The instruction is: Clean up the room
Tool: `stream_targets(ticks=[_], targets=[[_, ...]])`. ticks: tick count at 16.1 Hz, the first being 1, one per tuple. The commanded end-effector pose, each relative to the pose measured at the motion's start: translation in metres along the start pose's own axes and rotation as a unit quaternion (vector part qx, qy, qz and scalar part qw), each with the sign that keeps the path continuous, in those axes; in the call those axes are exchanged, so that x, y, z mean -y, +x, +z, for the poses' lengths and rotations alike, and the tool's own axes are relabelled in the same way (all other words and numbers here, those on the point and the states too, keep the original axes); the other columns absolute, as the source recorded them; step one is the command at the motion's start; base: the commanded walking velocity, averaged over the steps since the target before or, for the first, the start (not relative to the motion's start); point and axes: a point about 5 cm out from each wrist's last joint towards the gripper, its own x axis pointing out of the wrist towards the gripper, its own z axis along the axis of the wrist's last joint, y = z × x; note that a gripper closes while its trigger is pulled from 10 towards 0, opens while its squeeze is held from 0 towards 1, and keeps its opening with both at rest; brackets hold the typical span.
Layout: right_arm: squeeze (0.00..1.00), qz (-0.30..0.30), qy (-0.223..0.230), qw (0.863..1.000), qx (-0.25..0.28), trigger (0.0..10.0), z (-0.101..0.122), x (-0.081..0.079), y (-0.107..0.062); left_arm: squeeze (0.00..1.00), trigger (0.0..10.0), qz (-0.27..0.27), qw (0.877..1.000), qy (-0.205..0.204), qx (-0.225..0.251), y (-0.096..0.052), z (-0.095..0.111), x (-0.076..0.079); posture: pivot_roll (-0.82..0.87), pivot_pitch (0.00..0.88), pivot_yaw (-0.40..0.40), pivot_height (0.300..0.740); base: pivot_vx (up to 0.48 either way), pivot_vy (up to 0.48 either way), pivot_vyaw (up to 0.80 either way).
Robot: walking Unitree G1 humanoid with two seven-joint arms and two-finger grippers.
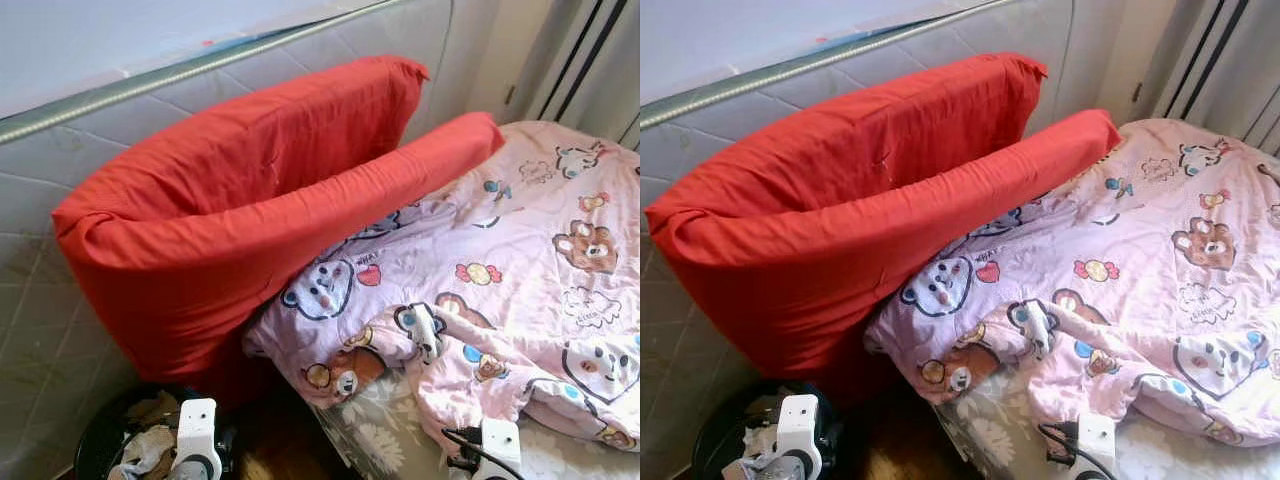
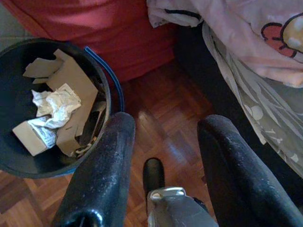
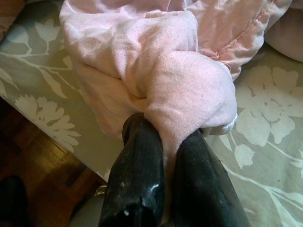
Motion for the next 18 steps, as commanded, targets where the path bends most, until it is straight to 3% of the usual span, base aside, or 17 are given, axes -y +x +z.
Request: stream_targets(ticks=[1, 12, 18], targets=[[0.00, -0.004, 0.000, 1.000, -0.007, 10.0, -0.004, 0.001, -0.001, 0.00, 10.0, 0.002, 1.000, 0.001, -0.004, -0.001, -0.003, -0.003, 0.06, 0.106, 0.000, 0.740, 0.000, 0.000, 0.00], [0.00, -0.042, -0.016, 0.999, 0.009, 10.0, 0.003, 0.010, 0.000, 0.00, 10.0, 0.004, 1.000, 0.001, -0.003, -0.001, -0.002, -0.004, 0.06, 0.111, 0.003, 0.740, -0.286, 0.000, 0.00], [0.00, -0.138, -0.039, 0.987, 0.068, 10.0, 0.032, 0.032, 0.002, 0.00, 10.0, 0.004, 1.000, 0.002, -0.003, -0.001, -0.002, -0.004, 0.07, 0.103, 0.005, 0.740, -0.292, 0.000, 0.00]])
